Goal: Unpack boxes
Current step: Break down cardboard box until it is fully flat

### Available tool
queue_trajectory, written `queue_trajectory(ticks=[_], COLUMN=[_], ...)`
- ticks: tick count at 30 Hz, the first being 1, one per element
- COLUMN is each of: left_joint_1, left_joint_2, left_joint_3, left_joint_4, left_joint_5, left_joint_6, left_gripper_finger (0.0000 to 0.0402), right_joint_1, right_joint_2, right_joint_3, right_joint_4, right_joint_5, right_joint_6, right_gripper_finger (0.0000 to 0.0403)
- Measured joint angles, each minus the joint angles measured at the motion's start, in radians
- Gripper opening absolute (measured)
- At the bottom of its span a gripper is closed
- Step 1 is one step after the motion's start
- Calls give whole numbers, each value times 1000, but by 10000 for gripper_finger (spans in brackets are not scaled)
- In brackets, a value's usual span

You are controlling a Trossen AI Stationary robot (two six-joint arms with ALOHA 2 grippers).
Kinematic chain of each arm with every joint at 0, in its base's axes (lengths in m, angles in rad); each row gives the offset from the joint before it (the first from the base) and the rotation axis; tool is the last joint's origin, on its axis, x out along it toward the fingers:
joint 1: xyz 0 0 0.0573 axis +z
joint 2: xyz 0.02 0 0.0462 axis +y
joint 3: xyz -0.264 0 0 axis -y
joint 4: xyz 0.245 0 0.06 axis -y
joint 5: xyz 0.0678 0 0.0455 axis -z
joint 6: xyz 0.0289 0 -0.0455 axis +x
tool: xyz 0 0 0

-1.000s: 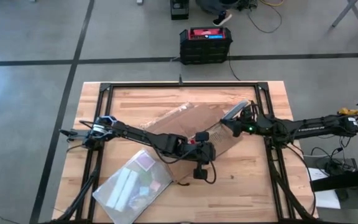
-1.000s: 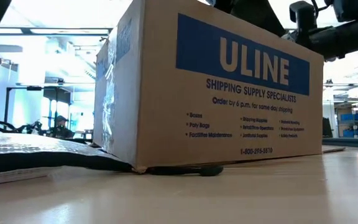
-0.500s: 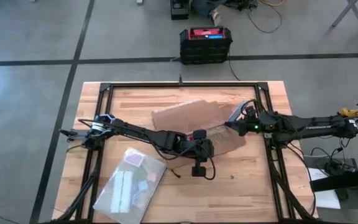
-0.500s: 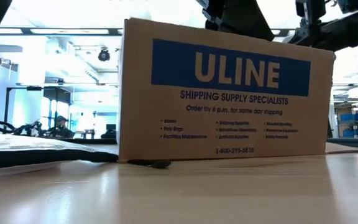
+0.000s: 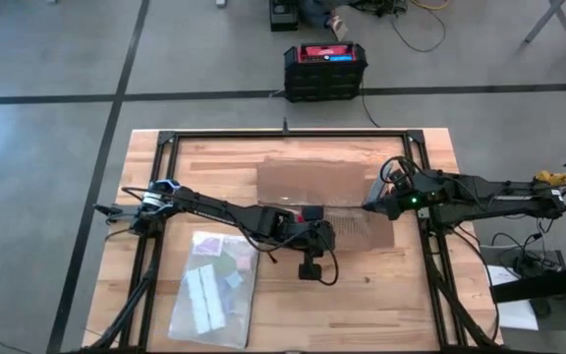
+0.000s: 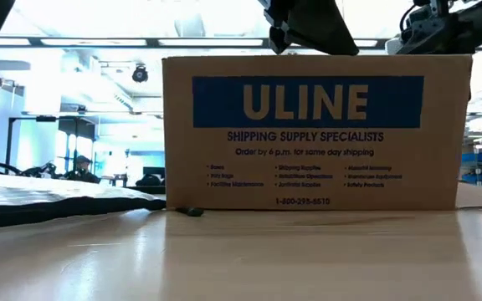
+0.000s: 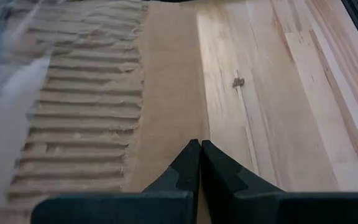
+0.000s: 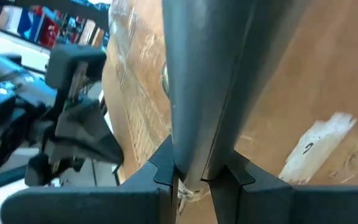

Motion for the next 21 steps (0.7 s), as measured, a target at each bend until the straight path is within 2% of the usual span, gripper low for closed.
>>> queue_trajectory(ticks=[4, 9, 14, 17, 21], left_joint_1=[0, 4, 11, 15, 15], left_joint_2=[-24, -49, -61, -65, -76], left_joint_3=[-2, -4, -5, -5, -5], left_joint_4=[-27, -66, -123, -153, -157], left_joint_5=[-3, -24, -73, -107, -102], left_joint_6=[3, 13, 35, 36, 36], left_gripper_finger=[0, 0, 0, 0, 0], right_joint_1=[0, 0, 5, 3, 3], right_joint_2=[1, 3, 3, 3, 4], right_joint_3=[-1, 6, 15, 19, 56], right_joint_4=[-20, -80, -92, -88, -80], right_joint_5=[-36, -130, -307, -298, -294], right_joint_6=[13, 26, 3, 4, -27], right_gripper_finger=[39, 38, 38, 38, 38])
